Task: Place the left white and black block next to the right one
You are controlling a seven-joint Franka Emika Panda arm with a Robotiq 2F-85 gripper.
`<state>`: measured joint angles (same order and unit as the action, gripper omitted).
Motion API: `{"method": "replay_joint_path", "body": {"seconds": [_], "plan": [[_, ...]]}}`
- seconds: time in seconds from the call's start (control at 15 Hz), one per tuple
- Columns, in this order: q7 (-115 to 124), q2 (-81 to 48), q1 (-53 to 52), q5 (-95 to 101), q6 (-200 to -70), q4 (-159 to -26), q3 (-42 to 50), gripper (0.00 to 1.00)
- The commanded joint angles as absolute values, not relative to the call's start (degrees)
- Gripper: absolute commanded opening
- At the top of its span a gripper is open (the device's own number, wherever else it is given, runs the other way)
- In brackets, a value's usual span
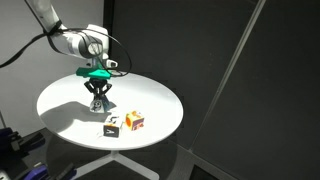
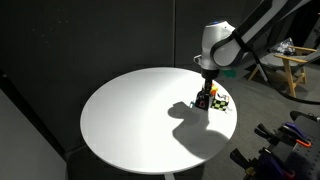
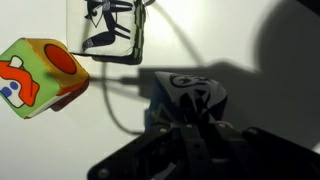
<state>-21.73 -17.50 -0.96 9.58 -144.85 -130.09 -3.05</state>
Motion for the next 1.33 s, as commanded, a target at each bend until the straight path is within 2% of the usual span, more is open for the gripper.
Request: {"method": "replay_joint_path", "body": {"seconds": [0.0,1.27], "plan": [[-23.16,-19.47,0.18,10.47,-144.80,-127.62,-2.83,0.03],[-39.60,-19.80,1.49,15.72,-145.95,-127.96,-3.32,0.03]]}}
